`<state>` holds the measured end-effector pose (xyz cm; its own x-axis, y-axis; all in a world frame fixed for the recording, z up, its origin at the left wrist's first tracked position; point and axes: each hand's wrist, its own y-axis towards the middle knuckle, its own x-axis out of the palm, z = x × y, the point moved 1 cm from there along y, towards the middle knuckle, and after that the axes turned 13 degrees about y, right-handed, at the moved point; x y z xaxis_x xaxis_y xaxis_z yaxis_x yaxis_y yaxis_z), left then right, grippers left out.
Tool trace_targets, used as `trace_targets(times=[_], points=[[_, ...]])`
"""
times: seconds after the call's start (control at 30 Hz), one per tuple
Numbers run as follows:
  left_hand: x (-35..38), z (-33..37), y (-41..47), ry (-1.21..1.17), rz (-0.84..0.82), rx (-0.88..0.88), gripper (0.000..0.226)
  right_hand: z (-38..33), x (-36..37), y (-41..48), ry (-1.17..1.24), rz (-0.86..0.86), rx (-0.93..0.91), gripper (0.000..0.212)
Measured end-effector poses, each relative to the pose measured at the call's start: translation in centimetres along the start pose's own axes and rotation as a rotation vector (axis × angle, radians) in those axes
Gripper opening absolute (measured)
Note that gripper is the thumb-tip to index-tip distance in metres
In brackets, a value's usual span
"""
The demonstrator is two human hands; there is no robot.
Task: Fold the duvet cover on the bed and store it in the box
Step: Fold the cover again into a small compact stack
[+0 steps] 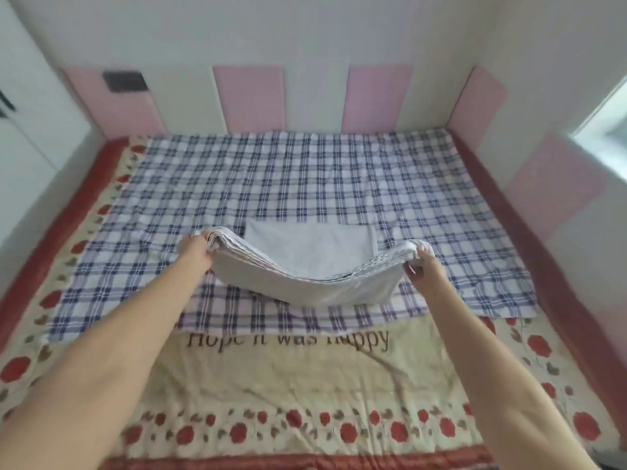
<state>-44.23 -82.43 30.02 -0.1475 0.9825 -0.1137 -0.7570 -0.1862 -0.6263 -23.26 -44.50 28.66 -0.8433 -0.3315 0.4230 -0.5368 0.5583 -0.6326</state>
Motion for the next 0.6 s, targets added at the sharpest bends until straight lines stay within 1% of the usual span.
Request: trace_targets(times=[0.07, 0.13, 0.17, 0.2, 0.23, 0.3, 0.37, 0.47, 0.5, 0.6], points=[[2.5, 9.5, -3.7, -0.03, -0.003, 0.212, 0.041, -7.5, 5.8, -1.4, 0.201, -0.151, -0.188, 0.011], [3.7, 19.3, -7.9, -0.079, -0.053, 0.395, 0.043, -15.3, 10.8, -3.7, 0.371, -0.374, -0.332, 0.014], [3.5, 22.3, -9.2, -0.096, -0.029, 0.464, 0.043, -17.7, 12.2, -4.8, 0.401, -0.429, -0.386, 0.014], [3.3, 24.4, -10.7, -0.109, -0.025, 0.509, 0.04, -19.6, 13.2, -5.5, 0.404, -0.442, -0.424, 0.013], [3.0, 25.5, -11.5, -0.127, -0.041, 0.551, 0.033, -21.0, 13.8, -6.2, 0.408, -0.44, -0.449, 0.012], [2.2, 26.0, -13.0, -0.202, -0.097, 0.544, 0.013, -22.4, 14.2, -7.4, 0.429, -0.467, -0.469, 0.012], [0.9, 25.3, -14.1, -0.263, -0.134, 0.545, 0.015, -22.4, 13.4, -8.4, 0.481, -0.451, -0.467, 0.015], [-1.4, 23.5, -13.9, -0.175, -0.165, 0.551, 0.017, -21.0, 11.1, -10.0, 0.462, -0.401, -0.467, 0.035], [-2.3, 21.9, -13.5, -0.144, -0.165, 0.518, 0.018, -19.7, 9.8, -10.4, 0.44, -0.357, -0.461, 0.034], [-4.1, 16.8, -12.1, -0.085, -0.176, 0.359, 0.012, -15.1, 5.6, -10.3, 0.372, -0.179, -0.405, 0.021]])
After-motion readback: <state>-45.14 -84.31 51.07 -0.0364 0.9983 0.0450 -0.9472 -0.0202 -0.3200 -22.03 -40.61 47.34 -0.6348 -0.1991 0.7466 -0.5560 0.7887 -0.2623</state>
